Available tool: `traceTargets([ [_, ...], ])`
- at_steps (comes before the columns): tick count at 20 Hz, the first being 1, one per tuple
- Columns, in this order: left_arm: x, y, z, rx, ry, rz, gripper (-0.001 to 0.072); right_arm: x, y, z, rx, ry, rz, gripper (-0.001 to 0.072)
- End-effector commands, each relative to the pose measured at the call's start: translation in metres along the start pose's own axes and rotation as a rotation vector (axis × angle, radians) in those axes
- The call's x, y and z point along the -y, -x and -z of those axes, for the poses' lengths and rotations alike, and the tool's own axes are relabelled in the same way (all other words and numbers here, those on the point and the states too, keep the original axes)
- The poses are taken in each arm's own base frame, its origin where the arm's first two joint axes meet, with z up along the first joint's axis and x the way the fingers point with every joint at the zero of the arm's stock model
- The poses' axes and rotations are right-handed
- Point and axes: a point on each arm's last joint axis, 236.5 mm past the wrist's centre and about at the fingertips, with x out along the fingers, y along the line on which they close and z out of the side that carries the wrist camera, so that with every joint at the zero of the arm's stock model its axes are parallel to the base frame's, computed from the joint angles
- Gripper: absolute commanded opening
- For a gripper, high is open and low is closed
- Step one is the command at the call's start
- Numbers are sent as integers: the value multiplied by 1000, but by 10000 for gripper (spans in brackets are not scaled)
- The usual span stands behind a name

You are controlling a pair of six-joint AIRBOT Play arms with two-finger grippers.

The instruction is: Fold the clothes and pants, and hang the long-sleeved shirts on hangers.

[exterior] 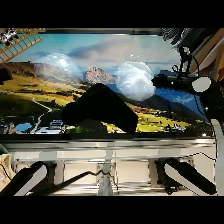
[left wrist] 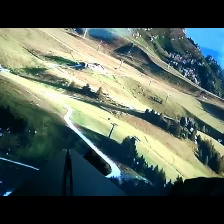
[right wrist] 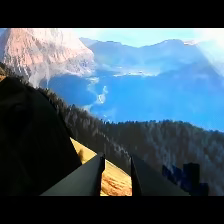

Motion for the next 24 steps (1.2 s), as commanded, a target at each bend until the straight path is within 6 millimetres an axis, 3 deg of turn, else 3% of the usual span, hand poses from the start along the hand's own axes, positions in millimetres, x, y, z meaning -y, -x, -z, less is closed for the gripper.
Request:
traceTargets([
  [1, -1, 0, 0, 2, 1, -1, 5, 0, 0, 4, -19, 13, -1, 221],
  [11, -1, 0, 0, 2, 1, -1, 5, -5, 0, 11, -49, 5, -21, 221],
  [15, 2, 2, -24, 103, 2, 12, 5, -16, 3, 36, -153, -2, -66, 228],
  [16, 3, 2, -25, 107, 4, 15, 5, -14, 4, 42, -178, 8, -58, 248],
  [18, 9, 2, -23, 99, 17, 40, 8, 12, 5, 44, -187, 28, 47, 397],
  [19, 12, 2, -22, 92, 20, 54, 111, 31, 6, 42, -182, 62, 127, 452],
  [20, 13, 1, -17, 73, 23, 58, 365, 49, 9, 39, -180, 99, 203, 544],
  [21, 12, 1, -15, 64, 23, 55, 634, 62, 12, 35, -167, 119, 258, 589],
  [22, 13, 1, -15, 63, 23, 56, 695, 67, 14, 27, -137, 130, 283, 586],
  [23, 16, 2, -14, 60, 25, 68, 698, 63, 17, 17, -101, 128, 276, 584],
  [24, 31, 3, -13, 56, -4, 134, 698, 52, 18, 5, -57, 109, 239, 583],
])
